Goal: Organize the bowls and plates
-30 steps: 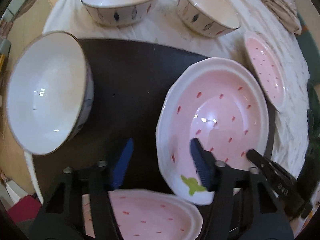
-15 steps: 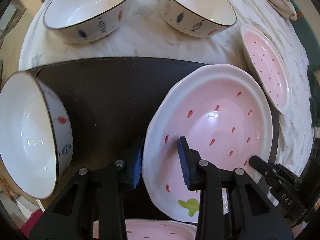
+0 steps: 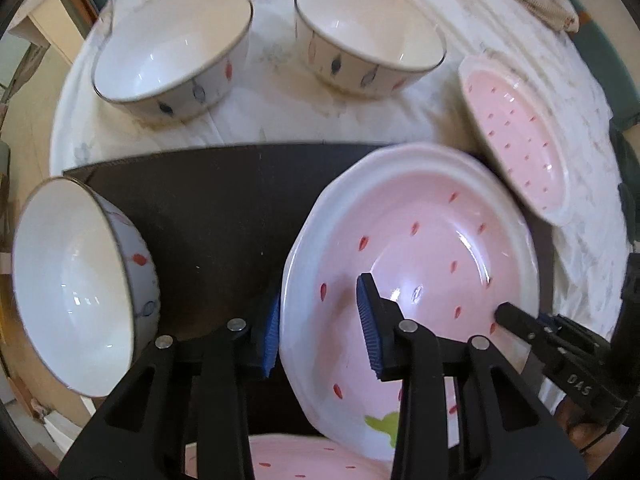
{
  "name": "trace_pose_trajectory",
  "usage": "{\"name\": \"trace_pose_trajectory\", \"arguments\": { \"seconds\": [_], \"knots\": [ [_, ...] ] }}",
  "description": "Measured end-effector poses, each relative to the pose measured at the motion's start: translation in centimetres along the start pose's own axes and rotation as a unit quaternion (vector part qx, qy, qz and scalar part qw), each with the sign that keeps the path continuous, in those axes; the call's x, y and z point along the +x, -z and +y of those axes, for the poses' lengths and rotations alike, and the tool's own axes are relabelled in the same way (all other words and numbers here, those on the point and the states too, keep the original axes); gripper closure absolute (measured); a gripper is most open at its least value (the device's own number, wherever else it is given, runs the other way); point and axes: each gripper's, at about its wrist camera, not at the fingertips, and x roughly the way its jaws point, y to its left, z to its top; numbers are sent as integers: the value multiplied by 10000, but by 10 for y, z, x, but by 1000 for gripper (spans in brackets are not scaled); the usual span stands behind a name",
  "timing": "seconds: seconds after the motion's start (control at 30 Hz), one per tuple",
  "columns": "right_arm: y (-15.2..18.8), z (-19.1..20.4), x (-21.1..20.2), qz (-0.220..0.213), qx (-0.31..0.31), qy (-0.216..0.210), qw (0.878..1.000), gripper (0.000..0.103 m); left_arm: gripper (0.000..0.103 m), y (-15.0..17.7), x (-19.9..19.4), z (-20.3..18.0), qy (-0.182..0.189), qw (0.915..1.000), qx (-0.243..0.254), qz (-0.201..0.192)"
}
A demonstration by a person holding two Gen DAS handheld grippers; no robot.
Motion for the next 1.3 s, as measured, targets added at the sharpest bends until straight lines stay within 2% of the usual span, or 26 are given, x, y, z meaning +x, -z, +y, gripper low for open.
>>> {"name": "trace_pose_trajectory", "arguments": {
  "seconds": [0.2,0.4,0.67,0.93,1.07,1.3],
  "knots": [
    [0,5,-8,-34,-37,-217,9998,80,72,5,-20,3,-11,9999,-149,-86],
    [9,20,-21,-143,-283,-358,9989,81,72,20,-28,5,-193,9992,-138,-307],
    [24,30,-42,-332,-302,-294,9986,81,72,52,-51,10,-207,9991,-67,-370],
    [48,46,-71,-599,-630,-354,9956,81,72,92,-64,24,-44,9991,-342,-239],
    [69,55,-76,-553,-816,-438,9942,81,72,114,-71,38,-62,9989,-397,-248],
    [99,80,-54,-230,-1119,-333,9929,81,72,142,-80,64,-276,9972,-585,-368]
  ]
}}
